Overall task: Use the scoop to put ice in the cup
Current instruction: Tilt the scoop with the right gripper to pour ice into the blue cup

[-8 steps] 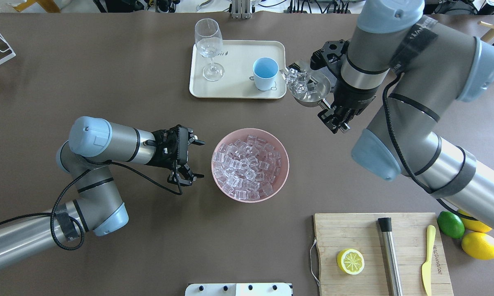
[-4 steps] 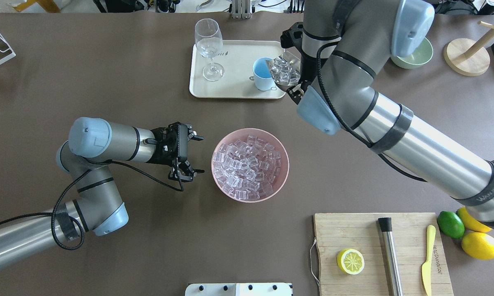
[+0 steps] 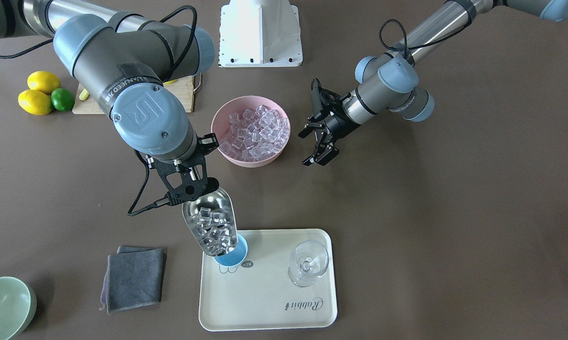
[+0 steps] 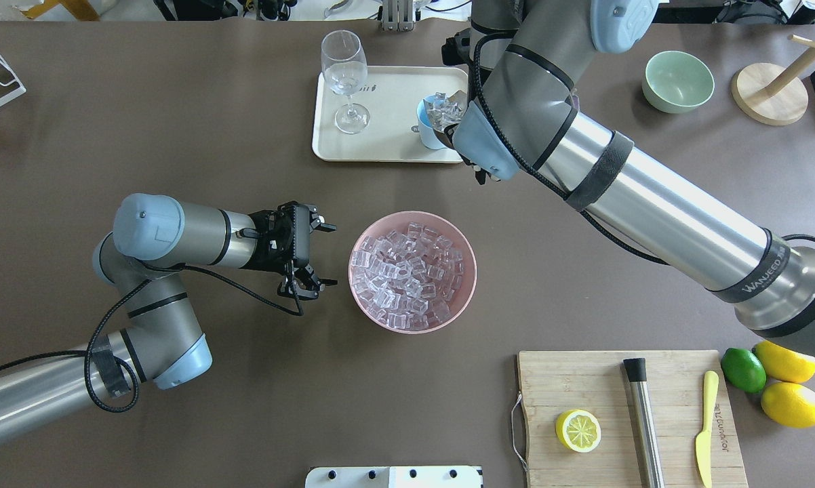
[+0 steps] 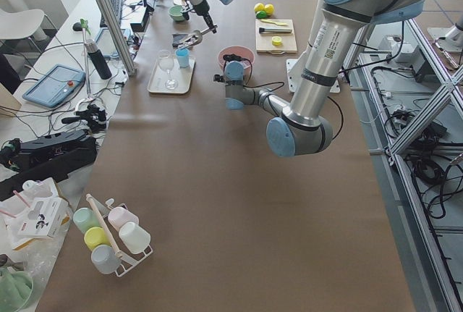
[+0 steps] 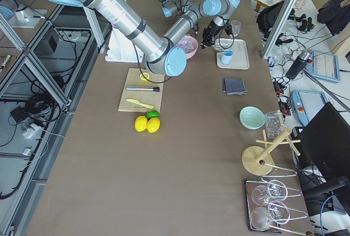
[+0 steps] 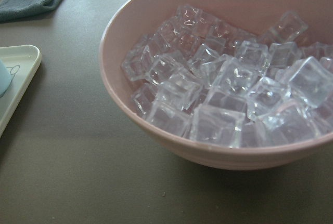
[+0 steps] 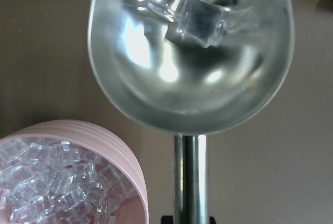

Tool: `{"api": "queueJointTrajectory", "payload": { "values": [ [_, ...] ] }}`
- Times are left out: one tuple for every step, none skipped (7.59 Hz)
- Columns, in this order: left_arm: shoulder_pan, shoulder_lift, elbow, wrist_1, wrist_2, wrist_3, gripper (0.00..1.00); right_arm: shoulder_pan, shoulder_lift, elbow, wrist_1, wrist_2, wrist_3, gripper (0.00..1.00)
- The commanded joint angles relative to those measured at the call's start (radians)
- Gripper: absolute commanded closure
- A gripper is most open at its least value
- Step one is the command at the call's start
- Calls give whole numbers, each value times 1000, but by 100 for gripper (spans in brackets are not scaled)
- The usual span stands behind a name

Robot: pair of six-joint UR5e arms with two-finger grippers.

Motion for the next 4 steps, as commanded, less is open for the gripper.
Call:
{"api": "queueJointTrajectory", "payload": {
  "values": [
    [0, 0, -1, 0, 0, 1, 2, -1, 12, 1, -75, 50, 0, 100],
    [0, 0, 1, 0, -2, 2, 2, -1, 12, 1, -95, 69, 0, 100],
    [0, 0, 1, 0, 0, 2, 2, -1, 13, 0, -117, 82, 0, 100],
    [0, 0, 1, 0, 0, 2, 2, -1, 24, -2, -140, 100, 0, 100]
  ]
}}
